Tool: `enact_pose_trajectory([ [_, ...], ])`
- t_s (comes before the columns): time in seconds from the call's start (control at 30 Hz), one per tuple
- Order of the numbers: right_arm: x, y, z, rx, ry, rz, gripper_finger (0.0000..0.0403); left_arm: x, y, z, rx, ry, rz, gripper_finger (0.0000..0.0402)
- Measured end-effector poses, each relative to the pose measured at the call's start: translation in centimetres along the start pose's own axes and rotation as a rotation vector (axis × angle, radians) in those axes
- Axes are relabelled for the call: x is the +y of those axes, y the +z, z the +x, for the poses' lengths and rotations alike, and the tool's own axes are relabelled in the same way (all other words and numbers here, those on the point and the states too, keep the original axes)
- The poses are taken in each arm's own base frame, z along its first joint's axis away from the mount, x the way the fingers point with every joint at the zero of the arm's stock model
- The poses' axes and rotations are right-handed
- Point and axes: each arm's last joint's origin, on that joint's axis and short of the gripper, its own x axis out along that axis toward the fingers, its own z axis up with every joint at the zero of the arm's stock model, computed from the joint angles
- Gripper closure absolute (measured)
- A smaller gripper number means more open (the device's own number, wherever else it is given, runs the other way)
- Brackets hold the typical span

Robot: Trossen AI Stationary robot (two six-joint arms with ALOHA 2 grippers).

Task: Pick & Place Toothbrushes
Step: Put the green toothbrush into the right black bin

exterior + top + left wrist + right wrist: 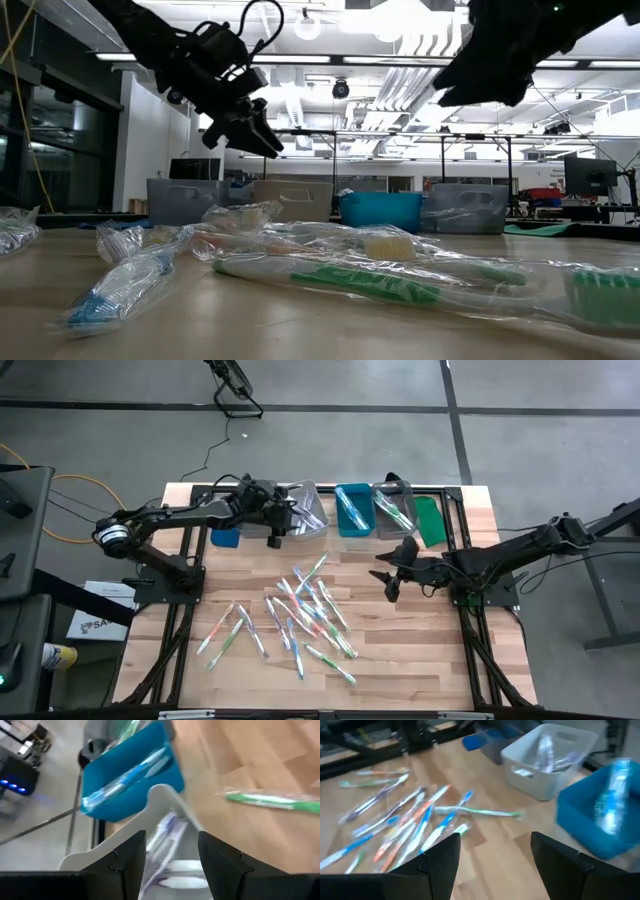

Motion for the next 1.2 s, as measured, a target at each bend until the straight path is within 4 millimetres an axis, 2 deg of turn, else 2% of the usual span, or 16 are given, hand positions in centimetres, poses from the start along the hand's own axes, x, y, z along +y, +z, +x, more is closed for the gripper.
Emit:
enact_pose_trajectory([
  [0.17, -1.4, 1.0, -2.4, -0.087, -0.082, 0.028, 0.0167, -1.6, 0.3, 0.0, -0.031, -0.034, 0.008, 0.0227],
  [0.33, -2.3, 0.8, -3.4, -0.102, -0.142, 0.012, 0.0167, -2.1, 0.3, 0.1, -0.105, -0.062, -0.041, 0.0227],
  [0.63, -3.3, -2.3, -2.5, -0.065, -0.176, 0.064, 0.0167, -3.5, 1.3, 0.4, -0.129, -0.120, -0.055, 0.0227],
  [1.07, -2.8, -2.7, -2.5, -0.048, -0.106, 0.058, 0.0167, -5.4, 2.3, 0.5, -0.124, -0.200, -0.027, 0.0227],
  [1.2, -2.8, -4.4, -2.2, -0.066, -0.095, 0.048, 0.0167, -6.0, 2.5, 0.6, -0.129, -0.205, -0.021, 0.0227],
])
